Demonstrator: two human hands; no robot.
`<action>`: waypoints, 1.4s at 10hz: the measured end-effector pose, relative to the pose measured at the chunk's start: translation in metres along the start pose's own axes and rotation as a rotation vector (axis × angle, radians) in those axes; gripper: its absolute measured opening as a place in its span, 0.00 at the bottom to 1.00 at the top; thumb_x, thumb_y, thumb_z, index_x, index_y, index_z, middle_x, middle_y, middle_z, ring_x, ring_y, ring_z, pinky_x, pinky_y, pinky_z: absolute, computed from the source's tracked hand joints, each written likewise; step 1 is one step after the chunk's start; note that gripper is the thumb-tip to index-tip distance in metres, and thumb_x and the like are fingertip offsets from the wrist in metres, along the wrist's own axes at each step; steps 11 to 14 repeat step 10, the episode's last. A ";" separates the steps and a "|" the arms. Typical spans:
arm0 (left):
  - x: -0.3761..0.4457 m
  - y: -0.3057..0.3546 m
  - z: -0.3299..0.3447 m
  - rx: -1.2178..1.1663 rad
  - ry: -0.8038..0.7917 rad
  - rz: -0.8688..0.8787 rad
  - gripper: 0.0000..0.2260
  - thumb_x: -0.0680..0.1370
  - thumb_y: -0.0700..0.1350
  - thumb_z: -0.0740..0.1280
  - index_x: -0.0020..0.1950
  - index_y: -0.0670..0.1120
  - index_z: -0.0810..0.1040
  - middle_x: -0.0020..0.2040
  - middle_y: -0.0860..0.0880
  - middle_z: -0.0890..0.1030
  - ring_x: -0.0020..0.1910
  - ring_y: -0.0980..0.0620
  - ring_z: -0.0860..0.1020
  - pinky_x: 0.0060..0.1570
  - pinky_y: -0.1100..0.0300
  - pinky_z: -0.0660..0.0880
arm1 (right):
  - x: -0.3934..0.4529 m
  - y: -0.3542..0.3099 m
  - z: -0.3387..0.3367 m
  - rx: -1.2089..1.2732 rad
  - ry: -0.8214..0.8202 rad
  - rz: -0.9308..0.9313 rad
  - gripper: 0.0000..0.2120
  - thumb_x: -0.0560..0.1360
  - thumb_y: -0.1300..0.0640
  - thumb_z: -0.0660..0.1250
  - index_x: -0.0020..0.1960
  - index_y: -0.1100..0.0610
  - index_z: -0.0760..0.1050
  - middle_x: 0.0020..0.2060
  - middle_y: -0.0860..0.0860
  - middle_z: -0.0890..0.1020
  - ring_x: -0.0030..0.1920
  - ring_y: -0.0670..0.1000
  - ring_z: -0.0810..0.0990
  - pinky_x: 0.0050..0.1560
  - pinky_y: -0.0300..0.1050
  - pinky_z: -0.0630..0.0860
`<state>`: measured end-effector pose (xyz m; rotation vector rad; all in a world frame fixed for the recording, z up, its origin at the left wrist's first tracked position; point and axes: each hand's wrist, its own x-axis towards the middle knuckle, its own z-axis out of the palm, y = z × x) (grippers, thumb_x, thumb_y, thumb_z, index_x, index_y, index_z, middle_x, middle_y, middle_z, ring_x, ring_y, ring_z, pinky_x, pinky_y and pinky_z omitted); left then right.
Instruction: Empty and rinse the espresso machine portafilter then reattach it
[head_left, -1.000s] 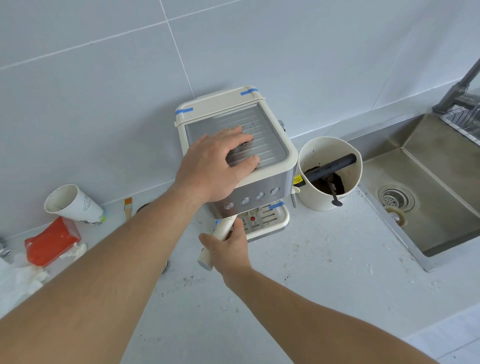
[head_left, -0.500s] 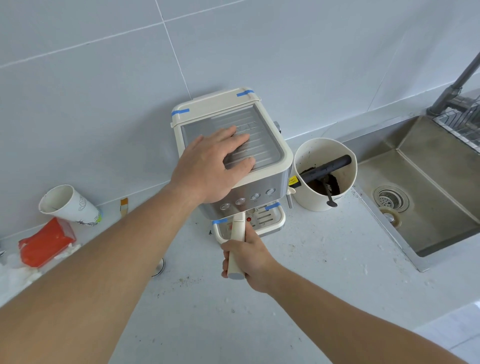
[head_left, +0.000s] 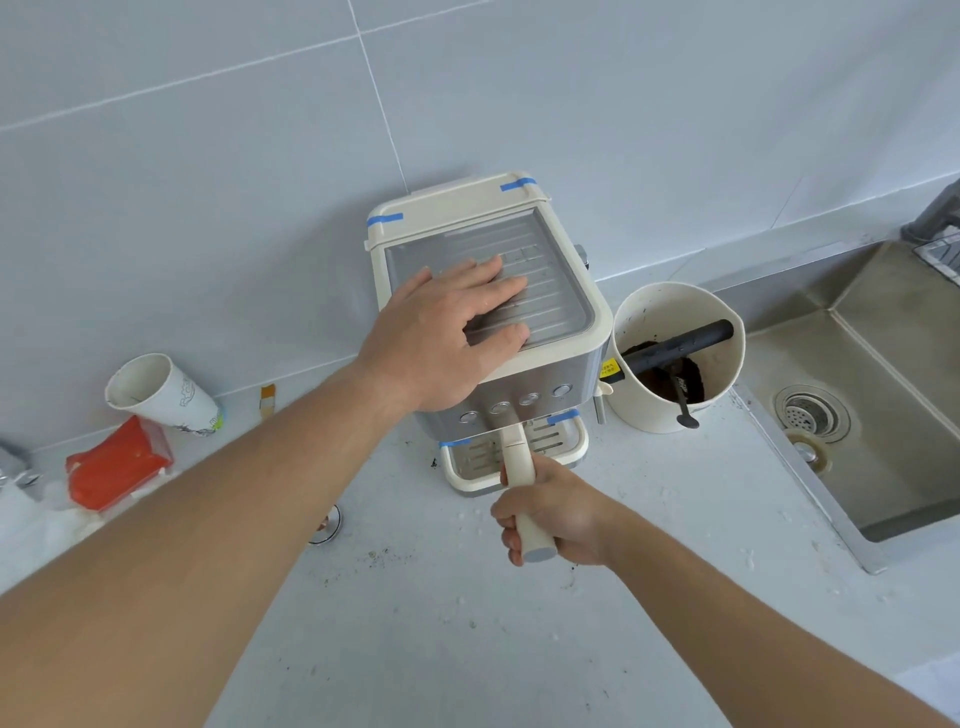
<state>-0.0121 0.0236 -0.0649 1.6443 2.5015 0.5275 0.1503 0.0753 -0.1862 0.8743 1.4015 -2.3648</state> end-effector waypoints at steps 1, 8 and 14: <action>-0.001 0.000 -0.001 -0.012 0.014 0.001 0.22 0.78 0.59 0.61 0.73 0.61 0.67 0.77 0.58 0.62 0.77 0.58 0.57 0.75 0.54 0.47 | -0.003 0.000 0.000 0.022 -0.006 -0.007 0.09 0.75 0.70 0.66 0.46 0.58 0.69 0.32 0.57 0.73 0.28 0.56 0.74 0.32 0.50 0.76; -0.018 0.032 -0.020 -0.059 0.001 -0.057 0.13 0.78 0.52 0.61 0.50 0.45 0.79 0.50 0.48 0.81 0.49 0.49 0.76 0.50 0.54 0.74 | -0.077 -0.038 -0.014 0.229 0.267 -0.188 0.10 0.78 0.61 0.66 0.57 0.63 0.80 0.51 0.59 0.87 0.52 0.56 0.86 0.57 0.51 0.80; -0.046 0.042 -0.052 -0.370 0.075 -0.149 0.14 0.77 0.52 0.66 0.62 0.54 0.79 0.59 0.60 0.80 0.60 0.66 0.75 0.61 0.68 0.68 | -0.136 -0.097 -0.008 0.165 0.269 -0.425 0.11 0.80 0.62 0.62 0.59 0.63 0.79 0.51 0.60 0.87 0.52 0.57 0.86 0.57 0.52 0.79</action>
